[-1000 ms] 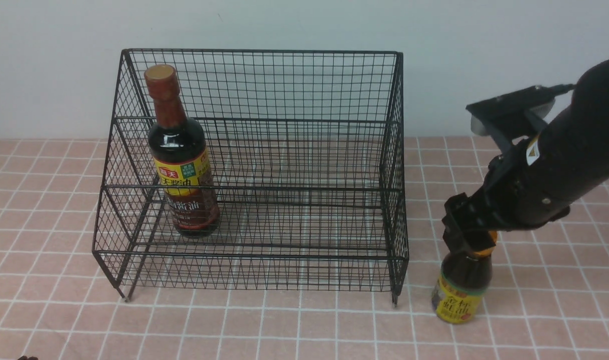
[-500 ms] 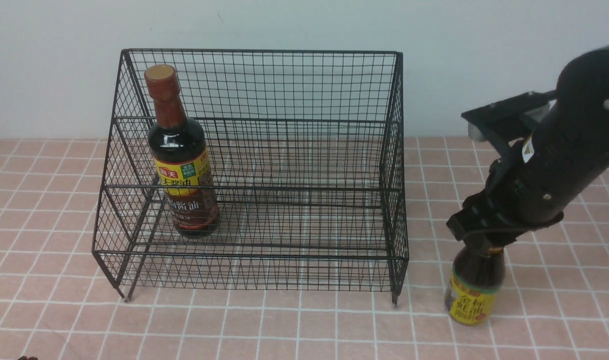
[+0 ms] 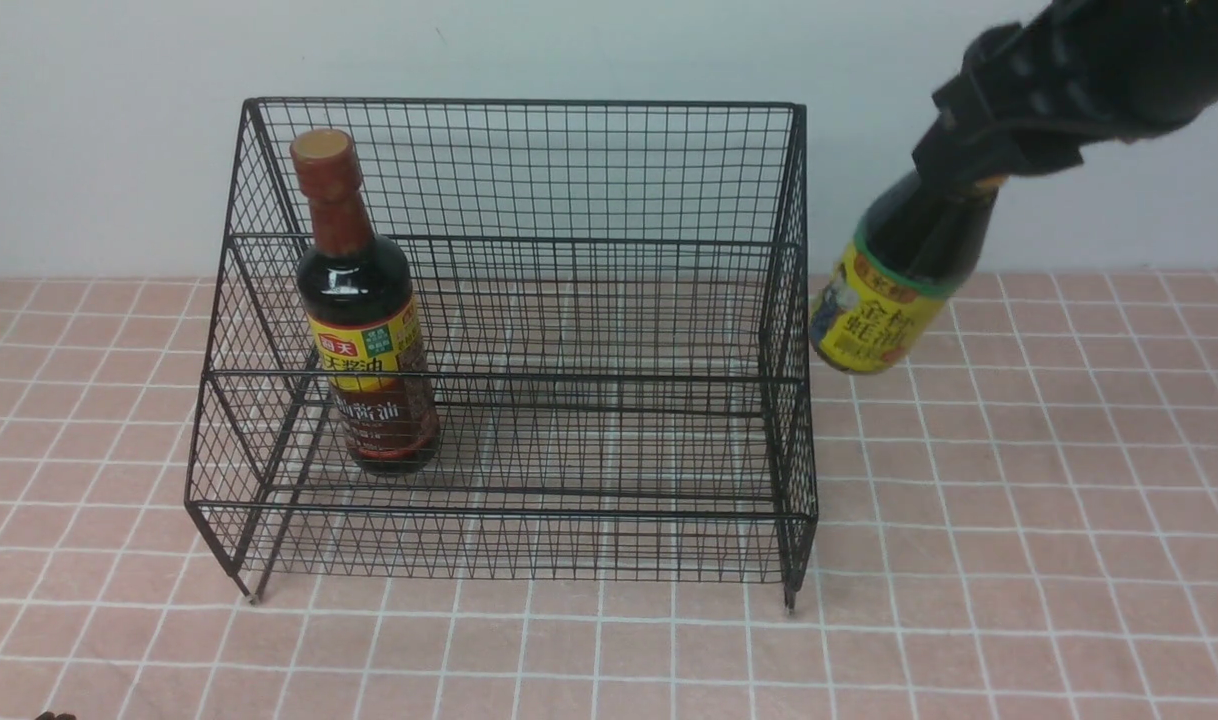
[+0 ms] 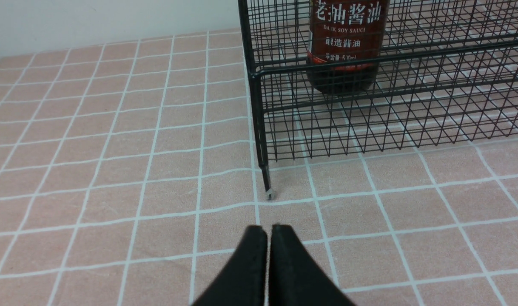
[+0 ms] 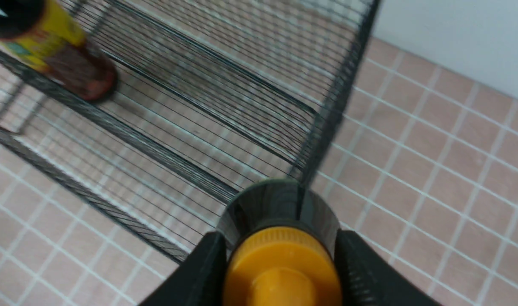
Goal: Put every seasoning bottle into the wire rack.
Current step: Use the right arm to put the condiment bottle back on the shelf
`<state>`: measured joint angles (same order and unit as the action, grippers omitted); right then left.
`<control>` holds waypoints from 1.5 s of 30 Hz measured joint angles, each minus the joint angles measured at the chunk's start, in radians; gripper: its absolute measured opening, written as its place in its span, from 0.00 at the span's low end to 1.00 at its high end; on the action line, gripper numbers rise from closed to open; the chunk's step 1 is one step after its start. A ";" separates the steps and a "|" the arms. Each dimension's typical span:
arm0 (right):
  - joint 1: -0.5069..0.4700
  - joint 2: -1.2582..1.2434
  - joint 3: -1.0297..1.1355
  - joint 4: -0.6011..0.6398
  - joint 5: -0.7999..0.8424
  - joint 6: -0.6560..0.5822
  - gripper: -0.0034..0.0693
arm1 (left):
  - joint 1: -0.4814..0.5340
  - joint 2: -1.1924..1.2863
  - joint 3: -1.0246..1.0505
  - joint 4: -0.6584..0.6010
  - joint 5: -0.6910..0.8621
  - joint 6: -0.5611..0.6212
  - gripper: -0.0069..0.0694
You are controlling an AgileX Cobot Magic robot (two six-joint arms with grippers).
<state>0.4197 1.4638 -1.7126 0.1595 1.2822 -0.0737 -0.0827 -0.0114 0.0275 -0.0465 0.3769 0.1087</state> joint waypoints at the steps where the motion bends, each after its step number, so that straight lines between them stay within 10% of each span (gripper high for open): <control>1: 0.000 -0.001 -0.005 0.021 0.001 -0.013 0.46 | 0.000 0.000 0.000 0.000 0.000 0.000 0.08; 18: 0.159 0.206 -0.011 0.037 -0.006 -0.093 0.46 | 0.000 0.000 0.000 0.000 0.000 0.000 0.08; 45: 0.159 0.268 -0.016 0.021 -0.008 -0.095 0.46 | 0.000 0.000 0.000 0.000 0.000 0.000 0.08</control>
<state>0.5792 1.7315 -1.7287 0.1805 1.2741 -0.1684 -0.0827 -0.0114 0.0275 -0.0465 0.3769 0.1087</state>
